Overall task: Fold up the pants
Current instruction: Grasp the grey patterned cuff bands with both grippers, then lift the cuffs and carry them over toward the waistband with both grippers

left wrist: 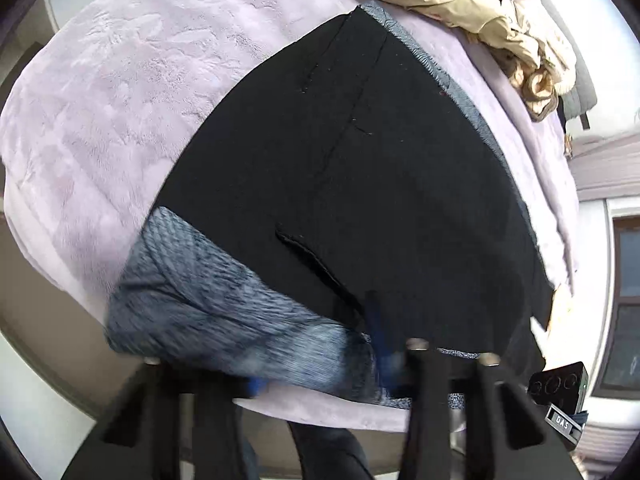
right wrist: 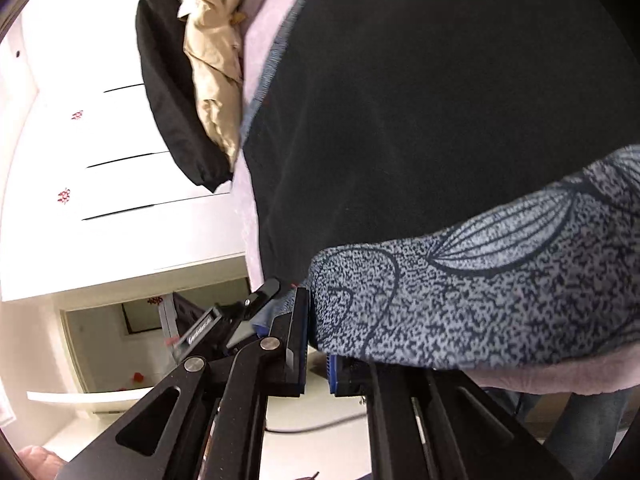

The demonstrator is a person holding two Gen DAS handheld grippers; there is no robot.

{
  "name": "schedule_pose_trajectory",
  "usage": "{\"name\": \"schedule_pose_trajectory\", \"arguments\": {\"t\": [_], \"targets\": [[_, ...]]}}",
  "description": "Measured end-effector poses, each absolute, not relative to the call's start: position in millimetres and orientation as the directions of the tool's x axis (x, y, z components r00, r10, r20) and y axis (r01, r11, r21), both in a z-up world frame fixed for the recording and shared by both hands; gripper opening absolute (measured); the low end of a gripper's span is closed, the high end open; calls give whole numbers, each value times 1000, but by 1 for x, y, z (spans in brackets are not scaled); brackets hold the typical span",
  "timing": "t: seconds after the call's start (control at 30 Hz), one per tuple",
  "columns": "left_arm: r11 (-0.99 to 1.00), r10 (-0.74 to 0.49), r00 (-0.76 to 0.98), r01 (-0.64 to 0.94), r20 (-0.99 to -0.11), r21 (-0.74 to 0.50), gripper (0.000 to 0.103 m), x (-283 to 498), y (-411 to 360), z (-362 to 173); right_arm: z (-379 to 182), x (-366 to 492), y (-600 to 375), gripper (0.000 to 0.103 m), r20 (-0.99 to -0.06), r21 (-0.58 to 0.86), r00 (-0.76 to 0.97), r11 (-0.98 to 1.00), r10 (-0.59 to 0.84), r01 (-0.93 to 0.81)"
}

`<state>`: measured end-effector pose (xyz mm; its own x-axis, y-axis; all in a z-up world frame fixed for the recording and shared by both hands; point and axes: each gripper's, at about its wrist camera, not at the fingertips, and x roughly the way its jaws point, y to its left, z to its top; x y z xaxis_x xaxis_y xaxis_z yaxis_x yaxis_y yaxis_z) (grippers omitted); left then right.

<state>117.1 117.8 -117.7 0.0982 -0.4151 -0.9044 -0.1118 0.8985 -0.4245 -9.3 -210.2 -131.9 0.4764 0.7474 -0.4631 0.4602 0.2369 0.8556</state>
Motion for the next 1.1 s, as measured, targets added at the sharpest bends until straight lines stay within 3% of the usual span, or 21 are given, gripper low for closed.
{"name": "schedule_pose_trajectory", "arguments": {"t": [0.13, 0.23, 0.3, 0.47, 0.73, 0.83, 0.87, 0.9, 0.93, 0.97, 1.1], "targets": [[911, -402, 89, -66, -911, -408, 37, 116, 113, -119, -145, -24, -221, 17, -515, 817, 477, 242, 712, 523], [920, -388, 82, -27, -918, -392, 37, 118, 109, -118, -149, -35, -233, 17, -498, 822, 549, 162, 671, 546], [924, -376, 74, -36, -923, -380, 37, 122, 106, -112, -145, -35, -236, 5, -534, 799, 543, 176, 648, 576], [935, -350, 148, -13, -925, -356, 37, 140, 92, -74, -83, 6, -245, 5, -600, 796, 499, 401, 626, 453], [949, -308, 299, 23, -903, -316, 39, 232, 47, -27, -51, 118, -299, 5, -564, 825, 448, 455, 694, 334], [966, -253, 346, 37, -903, -256, 55, 273, 24, -43, -69, 168, -317, 5, -587, 809, 418, 485, 693, 332], [967, -247, 358, 35, -900, -252, 56, 286, 22, -52, -79, 184, -323, 5, -594, 804, 407, 493, 694, 332], [970, -236, 367, 31, -900, -242, 64, 301, 16, -65, -91, 200, -328, 5, -599, 800, 392, 499, 698, 334], [976, -207, 381, 19, -901, -217, 78, 312, 12, -74, -102, 213, -332, 5, -606, 794, 383, 505, 697, 338], [983, -165, 397, -3, -903, -181, 82, 321, 10, -83, -114, 225, -335, 6, -613, 788, 371, 511, 697, 342], [992, -96, 361, -45, -928, -121, 83, 349, 9, -107, -157, 258, -344, 9, -632, 767, 329, 508, 702, 392]]}}
